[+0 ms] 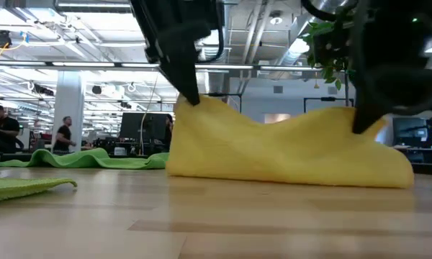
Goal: Fold microfiber towels
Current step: Fold the yellow microfiber cloth
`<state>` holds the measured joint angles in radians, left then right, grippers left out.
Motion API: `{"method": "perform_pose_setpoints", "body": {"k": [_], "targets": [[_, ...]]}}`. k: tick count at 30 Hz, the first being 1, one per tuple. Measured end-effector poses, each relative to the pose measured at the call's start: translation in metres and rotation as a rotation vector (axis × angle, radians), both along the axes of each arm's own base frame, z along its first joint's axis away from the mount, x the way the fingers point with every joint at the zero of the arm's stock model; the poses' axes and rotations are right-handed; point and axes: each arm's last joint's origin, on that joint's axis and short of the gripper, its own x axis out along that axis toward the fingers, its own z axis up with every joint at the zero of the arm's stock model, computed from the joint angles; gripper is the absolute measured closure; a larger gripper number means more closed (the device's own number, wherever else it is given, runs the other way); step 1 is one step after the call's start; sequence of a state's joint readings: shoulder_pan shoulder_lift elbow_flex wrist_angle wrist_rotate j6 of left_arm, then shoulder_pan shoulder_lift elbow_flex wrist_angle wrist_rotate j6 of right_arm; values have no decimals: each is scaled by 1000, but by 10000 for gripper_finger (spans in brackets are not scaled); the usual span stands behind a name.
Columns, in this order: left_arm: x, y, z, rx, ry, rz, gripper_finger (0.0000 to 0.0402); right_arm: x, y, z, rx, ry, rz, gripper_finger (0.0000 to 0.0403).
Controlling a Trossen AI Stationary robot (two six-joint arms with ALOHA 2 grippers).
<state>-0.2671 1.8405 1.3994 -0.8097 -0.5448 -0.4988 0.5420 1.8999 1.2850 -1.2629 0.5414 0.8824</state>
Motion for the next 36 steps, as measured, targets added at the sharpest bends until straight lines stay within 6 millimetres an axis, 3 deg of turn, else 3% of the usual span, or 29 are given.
{"method": "perform_pose_setpoints", "body": {"k": [8,12,19,29,36], "targets": [[3,34,-19,12,40,44,401,8,-34,3,-73,86,-58,392],[10,49,-18,-7,17,30,401,12,-46,3,-71,105,-77,397],[20,66,-15,-46,-23,-62,397,15,-53,3,-60,115,-98,390],[22,82,-14,-36,-27,-48,389,16,-58,2,-15,149,-115,375],[25,90,-13,-31,-45,-51,357,17,-60,2,10,155,-133,334]]}}
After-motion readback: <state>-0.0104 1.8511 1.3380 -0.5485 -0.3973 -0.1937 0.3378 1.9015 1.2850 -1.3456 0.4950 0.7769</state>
